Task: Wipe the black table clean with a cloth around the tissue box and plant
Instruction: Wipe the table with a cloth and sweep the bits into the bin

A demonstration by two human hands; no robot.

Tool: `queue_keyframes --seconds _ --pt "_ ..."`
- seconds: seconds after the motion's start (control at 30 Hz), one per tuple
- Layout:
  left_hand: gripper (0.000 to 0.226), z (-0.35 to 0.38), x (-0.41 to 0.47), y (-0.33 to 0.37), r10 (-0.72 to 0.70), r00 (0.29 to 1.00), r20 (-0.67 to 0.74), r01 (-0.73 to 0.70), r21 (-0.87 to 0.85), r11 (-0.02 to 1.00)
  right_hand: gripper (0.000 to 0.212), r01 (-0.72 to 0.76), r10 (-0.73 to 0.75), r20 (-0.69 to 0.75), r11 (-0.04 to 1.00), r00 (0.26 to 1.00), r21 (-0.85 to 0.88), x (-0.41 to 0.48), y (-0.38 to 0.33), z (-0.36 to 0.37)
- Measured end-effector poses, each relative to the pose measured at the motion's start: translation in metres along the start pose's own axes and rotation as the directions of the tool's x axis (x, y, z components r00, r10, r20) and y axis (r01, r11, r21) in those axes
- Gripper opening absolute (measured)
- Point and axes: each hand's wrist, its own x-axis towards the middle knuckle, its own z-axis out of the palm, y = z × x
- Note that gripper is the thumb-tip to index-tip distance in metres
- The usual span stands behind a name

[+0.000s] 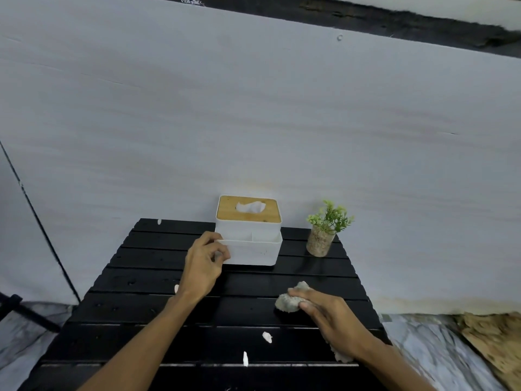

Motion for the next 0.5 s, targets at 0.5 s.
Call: queue_keyframes --seconds 0.5 --pt "0.015 0.003 0.003 -0.011 0.005 1.0 -0.02 -0.005 0.003 1.0 0.041 -0.017 0.014 -0.032 0.996 0.999 -0.093 -0.008 0.005 0.015"
